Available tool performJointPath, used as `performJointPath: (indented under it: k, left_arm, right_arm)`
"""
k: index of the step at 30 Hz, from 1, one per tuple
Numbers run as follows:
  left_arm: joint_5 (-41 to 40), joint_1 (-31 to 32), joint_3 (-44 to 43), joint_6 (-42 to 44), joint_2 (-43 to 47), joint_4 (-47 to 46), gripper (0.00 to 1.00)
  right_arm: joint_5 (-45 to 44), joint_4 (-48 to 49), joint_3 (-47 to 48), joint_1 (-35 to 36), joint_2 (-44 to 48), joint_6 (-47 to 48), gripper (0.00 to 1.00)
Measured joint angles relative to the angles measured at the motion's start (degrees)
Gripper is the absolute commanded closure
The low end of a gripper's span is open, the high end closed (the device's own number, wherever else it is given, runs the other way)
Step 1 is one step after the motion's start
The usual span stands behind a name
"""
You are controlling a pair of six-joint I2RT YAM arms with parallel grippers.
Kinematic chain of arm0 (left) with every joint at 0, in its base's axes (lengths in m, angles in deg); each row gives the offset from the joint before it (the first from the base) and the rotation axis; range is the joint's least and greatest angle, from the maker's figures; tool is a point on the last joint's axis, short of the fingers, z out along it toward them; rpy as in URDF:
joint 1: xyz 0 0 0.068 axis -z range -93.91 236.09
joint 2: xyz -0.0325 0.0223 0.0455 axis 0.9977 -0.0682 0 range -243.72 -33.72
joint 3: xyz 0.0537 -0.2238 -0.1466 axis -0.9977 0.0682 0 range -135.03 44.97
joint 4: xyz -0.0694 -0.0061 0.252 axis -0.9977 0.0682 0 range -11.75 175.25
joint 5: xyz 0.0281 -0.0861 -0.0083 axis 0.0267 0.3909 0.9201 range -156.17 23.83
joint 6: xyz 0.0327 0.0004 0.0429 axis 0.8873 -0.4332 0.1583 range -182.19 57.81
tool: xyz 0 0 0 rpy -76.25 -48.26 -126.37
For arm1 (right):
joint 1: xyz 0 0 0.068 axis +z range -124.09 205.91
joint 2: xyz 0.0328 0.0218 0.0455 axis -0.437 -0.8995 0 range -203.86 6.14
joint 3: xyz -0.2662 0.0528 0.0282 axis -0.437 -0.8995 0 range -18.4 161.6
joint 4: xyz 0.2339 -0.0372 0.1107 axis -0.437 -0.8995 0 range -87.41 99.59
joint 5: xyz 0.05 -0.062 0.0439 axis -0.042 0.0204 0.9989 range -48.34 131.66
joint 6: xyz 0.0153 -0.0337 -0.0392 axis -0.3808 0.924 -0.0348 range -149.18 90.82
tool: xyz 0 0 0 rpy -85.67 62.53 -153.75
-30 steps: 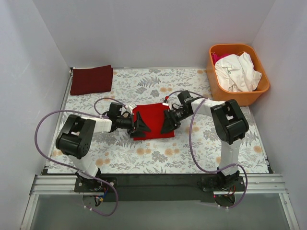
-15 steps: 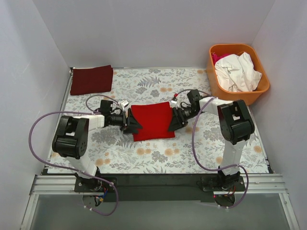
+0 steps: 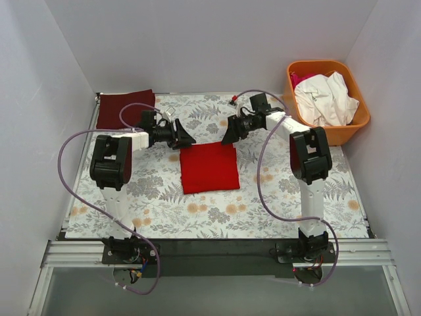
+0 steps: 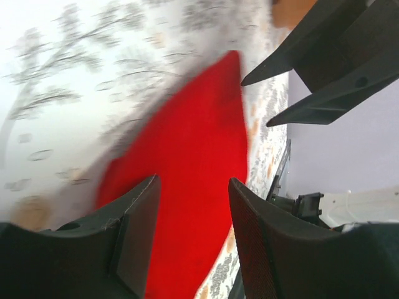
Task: Fold and stack the t-shirts
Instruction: Fold the tshirt
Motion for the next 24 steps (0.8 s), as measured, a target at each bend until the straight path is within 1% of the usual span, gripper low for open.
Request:
performJointPath:
  k: [3,5,7,11,13,14,15,16,18,20,22,24]
  left_arm:
    - [-1.14,-0.50,-0.81,-0.87,-5.29,0.26,0.55]
    - [-0.42,-0.98,-2.03,-1.46,-7.28,0.81,0.55]
    - [-0.79,-1.46,-3.32,-1.18,-7.39,1.18,0.54]
    - [-2.51,-3.85,-6.25,1.57,-6.12,3.26,0.48]
    - [-3.56,-6.60,-6.16,4.28,-3.08,6.38,0.44]
    - [-4.20,-7.76,-5.95,5.40,-1.51,7.67,0.39]
    - [-5.75,-8.94,-5.16,6.95,1.36,8.79,0.31]
    - [-7.17,-10.25,-3.61,8.22,4.87,9.62,0.27]
    - [-9.55,-12.33,0.90,9.84,13.92,11.74,0.21]
    - [-10.91,-12.92,3.50,10.80,21.92,14.01,0.20]
    - [-11.50,-12.76,5.31,11.43,28.46,16.20,0.20]
    - [-11.65,-12.98,7.21,11.47,33.29,18.60,0.19]
  right_arm:
    - [-2.64,0.46,-0.04,-0.48,-5.40,-0.66,0.45]
    - [-1.01,1.53,0.04,-1.53,-7.58,-1.84,0.46]
    - [-1.36,1.97,0.24,-2.56,-7.52,-1.92,0.46]
    - [-4.11,2.45,0.39,-4.85,-6.71,-1.25,0.43]
    - [-5.68,2.14,-0.11,-5.44,-4.76,-0.26,0.41]
    - [-6.21,1.97,-0.57,-5.62,-3.39,0.22,0.39]
    - [-7.48,1.79,-1.95,-5.46,-0.48,1.09,0.39]
    - [-8.11,1.42,-2.97,-5.07,1.92,1.66,0.39]
    - [-11.50,1.01,-6.21,-2.32,9.81,4.22,0.39]
    - [-15.19,1.25,-8.41,2.27,16.37,6.25,0.40]
    - [-19.61,1.64,-10.78,9.77,22.62,9.05,0.40]
    - [-24.44,2.45,-13.22,18.49,26.56,11.32,0.42]
